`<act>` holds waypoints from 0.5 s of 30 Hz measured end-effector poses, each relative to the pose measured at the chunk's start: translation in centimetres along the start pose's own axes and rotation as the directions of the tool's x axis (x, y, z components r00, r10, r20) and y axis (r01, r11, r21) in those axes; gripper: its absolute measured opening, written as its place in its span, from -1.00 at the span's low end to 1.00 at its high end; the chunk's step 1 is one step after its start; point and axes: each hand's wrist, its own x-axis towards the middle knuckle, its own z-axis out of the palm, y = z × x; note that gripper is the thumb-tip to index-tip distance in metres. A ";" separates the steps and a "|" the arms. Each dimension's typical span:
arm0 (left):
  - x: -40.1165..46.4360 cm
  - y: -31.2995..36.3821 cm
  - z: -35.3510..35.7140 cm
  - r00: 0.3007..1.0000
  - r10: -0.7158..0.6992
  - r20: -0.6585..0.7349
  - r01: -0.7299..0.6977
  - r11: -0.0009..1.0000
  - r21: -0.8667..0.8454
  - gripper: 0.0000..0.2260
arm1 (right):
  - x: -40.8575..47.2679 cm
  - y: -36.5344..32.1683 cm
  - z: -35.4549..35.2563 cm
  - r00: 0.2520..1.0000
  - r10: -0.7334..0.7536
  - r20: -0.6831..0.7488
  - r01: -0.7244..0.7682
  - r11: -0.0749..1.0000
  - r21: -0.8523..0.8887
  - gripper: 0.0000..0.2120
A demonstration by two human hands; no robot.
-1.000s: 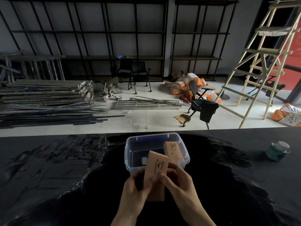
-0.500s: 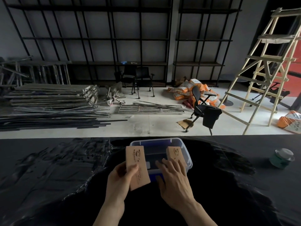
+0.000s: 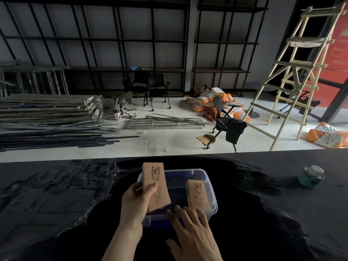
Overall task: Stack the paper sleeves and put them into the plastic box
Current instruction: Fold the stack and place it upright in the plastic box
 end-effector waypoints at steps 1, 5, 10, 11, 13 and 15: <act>0.2 0.0 0.3 1.000 -0.005 0.011 0.005 1.000 0.017 -0.91 | -0.3 0.4 0.0 0.997 -0.027 -0.068 0.030 0.999 0.043 -0.34; 1.3 0.2 1.6 0.997 -0.051 0.050 0.047 0.996 0.081 -0.84 | 0.0 5.4 -1.5 0.894 0.269 -0.358 -0.176 0.946 0.271 -0.40; 2.9 -0.4 3.9 0.985 -0.151 0.083 0.131 0.969 0.211 -0.72 | 0.4 14.0 0.9 0.842 0.537 -0.047 -0.533 0.842 0.082 -0.20; 3.2 -0.6 4.3 0.982 -0.169 0.084 0.144 0.960 0.238 -0.72 | 0.2 15.2 2.1 0.827 0.563 0.012 -0.563 0.825 0.047 -0.19; 3.7 -1.1 4.9 0.978 -0.191 0.079 0.160 0.942 0.295 -0.73 | -0.4 16.4 4.2 0.800 0.593 0.095 -0.596 0.803 0.007 -0.15; 4.4 -1.7 5.5 0.973 -0.214 0.083 0.174 0.923 0.343 -0.71 | -0.8 16.7 5.9 0.778 0.608 0.158 -0.612 0.790 -0.023 -0.11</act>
